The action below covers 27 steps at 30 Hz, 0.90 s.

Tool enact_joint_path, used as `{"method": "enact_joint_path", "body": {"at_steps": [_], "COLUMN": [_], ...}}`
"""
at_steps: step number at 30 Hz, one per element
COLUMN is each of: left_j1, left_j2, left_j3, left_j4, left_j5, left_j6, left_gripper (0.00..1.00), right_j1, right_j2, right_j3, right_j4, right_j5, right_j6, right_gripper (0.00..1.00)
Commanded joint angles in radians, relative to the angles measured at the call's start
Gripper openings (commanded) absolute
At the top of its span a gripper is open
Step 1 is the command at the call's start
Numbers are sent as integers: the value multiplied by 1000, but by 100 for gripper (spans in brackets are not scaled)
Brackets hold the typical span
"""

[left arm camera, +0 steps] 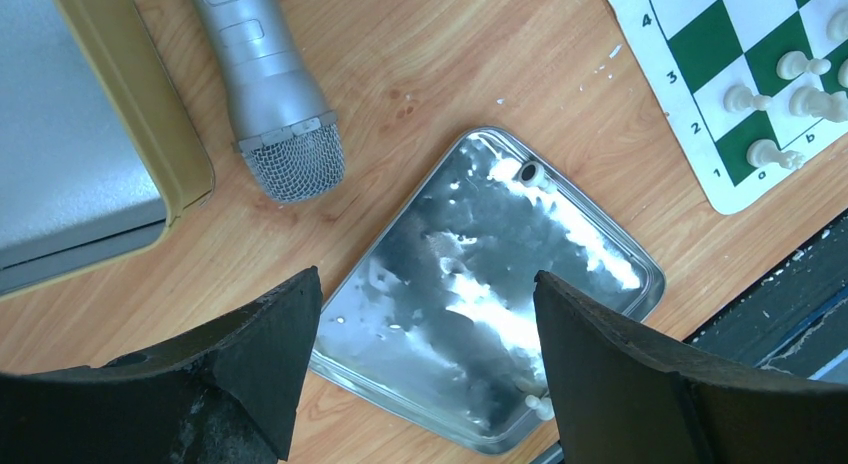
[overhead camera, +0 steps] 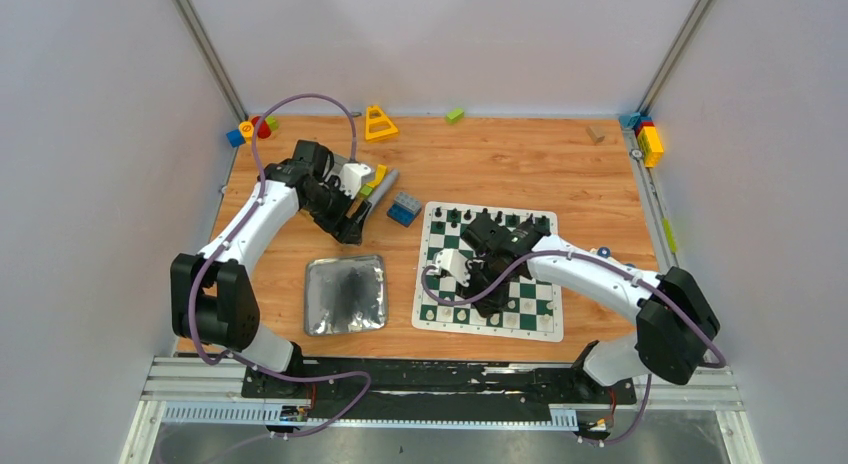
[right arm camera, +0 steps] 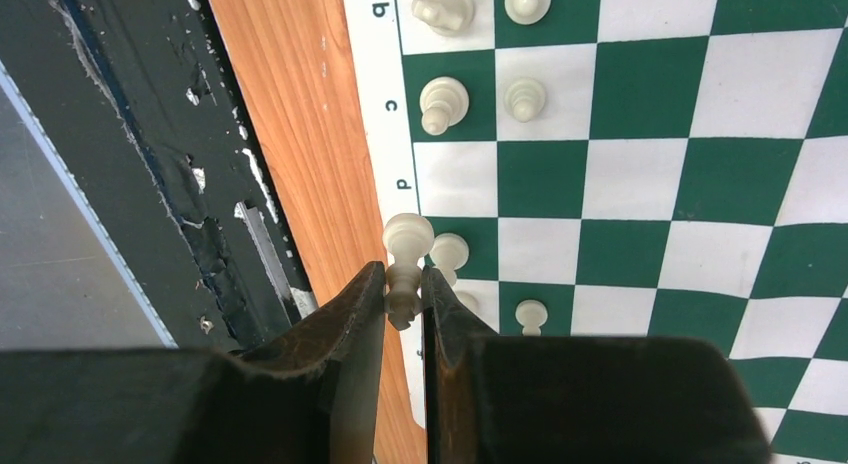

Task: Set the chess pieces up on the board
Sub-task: Place the chess piece on the chessboard.

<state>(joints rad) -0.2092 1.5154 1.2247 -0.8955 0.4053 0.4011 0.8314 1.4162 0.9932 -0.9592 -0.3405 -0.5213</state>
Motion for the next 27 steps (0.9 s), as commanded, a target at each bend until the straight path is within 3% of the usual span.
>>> {"method": "enact_joint_path", "body": {"at_steps": [1,27], "left_j1": [-5,-4], "left_j2": [-23,-28], "left_j3": [-5,-17], "left_j4": [18,27], "left_j5": [9,1], "left_j6": [-12,-9], "left_gripper": [85,86], "right_j1": [-5,-5], "right_j2": [36,142], "right_j3": [1,-13], "right_j4": [56,110], "right_j5": [-1,34], "right_j6": [-4,6], "right_gripper": [1,3]}}
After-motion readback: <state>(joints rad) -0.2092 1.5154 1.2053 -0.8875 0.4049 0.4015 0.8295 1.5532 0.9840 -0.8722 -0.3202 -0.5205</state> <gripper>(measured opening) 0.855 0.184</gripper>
